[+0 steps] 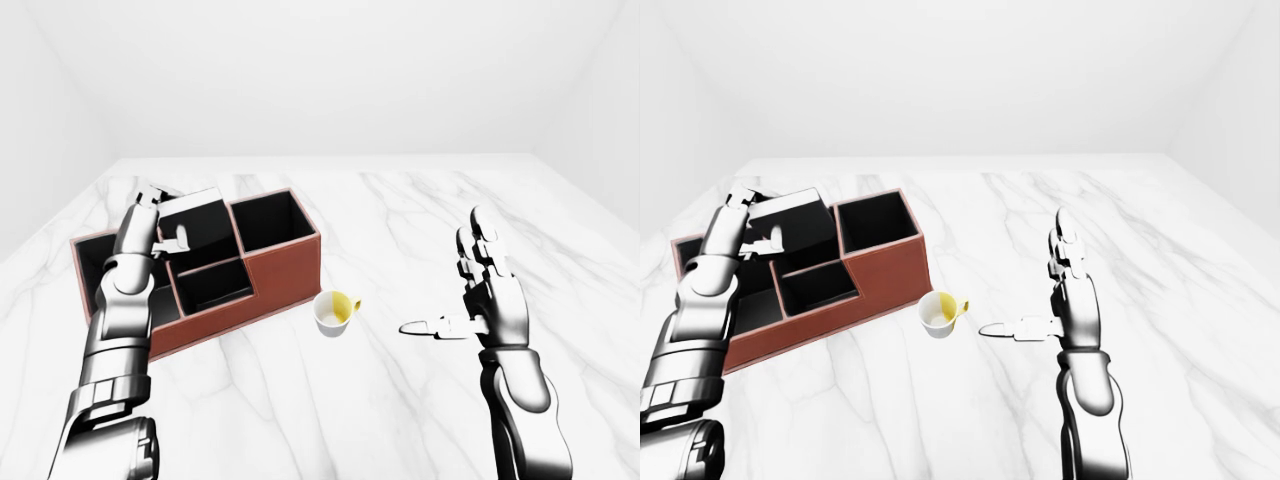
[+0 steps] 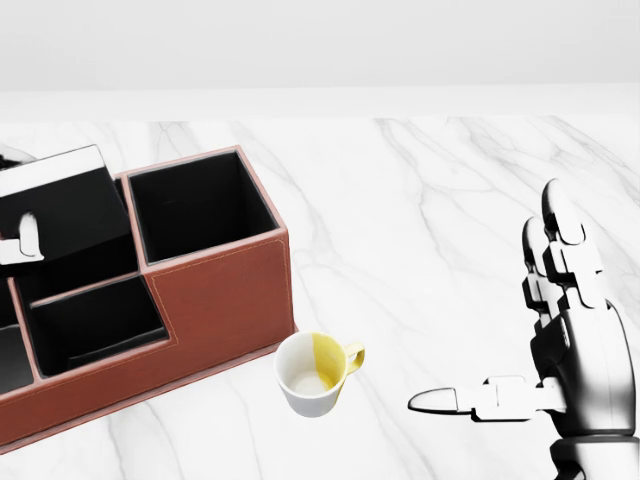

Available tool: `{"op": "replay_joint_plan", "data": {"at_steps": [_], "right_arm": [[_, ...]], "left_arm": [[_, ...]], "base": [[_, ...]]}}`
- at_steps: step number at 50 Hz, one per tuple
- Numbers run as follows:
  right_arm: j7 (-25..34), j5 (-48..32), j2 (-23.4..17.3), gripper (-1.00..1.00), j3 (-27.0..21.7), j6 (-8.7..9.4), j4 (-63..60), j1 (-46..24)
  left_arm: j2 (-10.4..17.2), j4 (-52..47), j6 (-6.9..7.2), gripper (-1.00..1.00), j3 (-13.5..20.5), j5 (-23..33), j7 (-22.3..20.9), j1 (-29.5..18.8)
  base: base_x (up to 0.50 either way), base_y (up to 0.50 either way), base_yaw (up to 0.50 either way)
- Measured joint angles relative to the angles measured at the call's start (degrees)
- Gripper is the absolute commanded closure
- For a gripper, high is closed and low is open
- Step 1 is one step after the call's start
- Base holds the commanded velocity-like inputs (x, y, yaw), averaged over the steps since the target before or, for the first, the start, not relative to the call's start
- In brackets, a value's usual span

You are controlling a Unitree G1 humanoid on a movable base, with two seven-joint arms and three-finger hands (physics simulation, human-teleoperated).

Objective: Pick up the book and place it in the front compartment of the caddy.

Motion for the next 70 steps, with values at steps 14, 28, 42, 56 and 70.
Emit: {"op": "replay_joint_plan", "data": {"at_steps": [14, 28, 42, 56, 70], "right_arm": [[0.0, -0.2, 0.1, -0.99, 0.1, 0.00, -0.1, 0.2], [0.3, -0.5, 0.2, -0.99, 0.3, 0.00, -0.5, 0.8], [0.6, -0.7, 0.3, -0.99, 0.3, 0.00, -1.2, 1.0], [0.7, -0.8, 0.3, -0.99, 0.1, 0.00, -2.0, 1.2], [0.7, -0.8, 0.3, -0.99, 0.0, 0.00, -2.6, 1.1]], "left_arm": [[0.5, 4.7, -2.61, 0.96, -1.0, 1.7, 2.8, 0.2], [1.6, 15.7, -4.24, 0.97, -3.4, 3.0, 8.1, -4.6], [1.3, 23.9, -4.24, 0.96, -5.8, 1.7, 13.9, -9.4], [1.1, 27.6, -4.24, -1.00, -5.8, 1.9, 16.0, -11.6], [1.1, 31.1, -4.23, -1.00, -6.5, 3.6, 17.4, -11.4]], "base": [[0.00, 0.00, 0.00], [0.00, 0.00, 0.00], [0.00, 0.00, 0.00], [0.00, 0.00, 0.00], [0.00, 0.00, 0.00]]}}
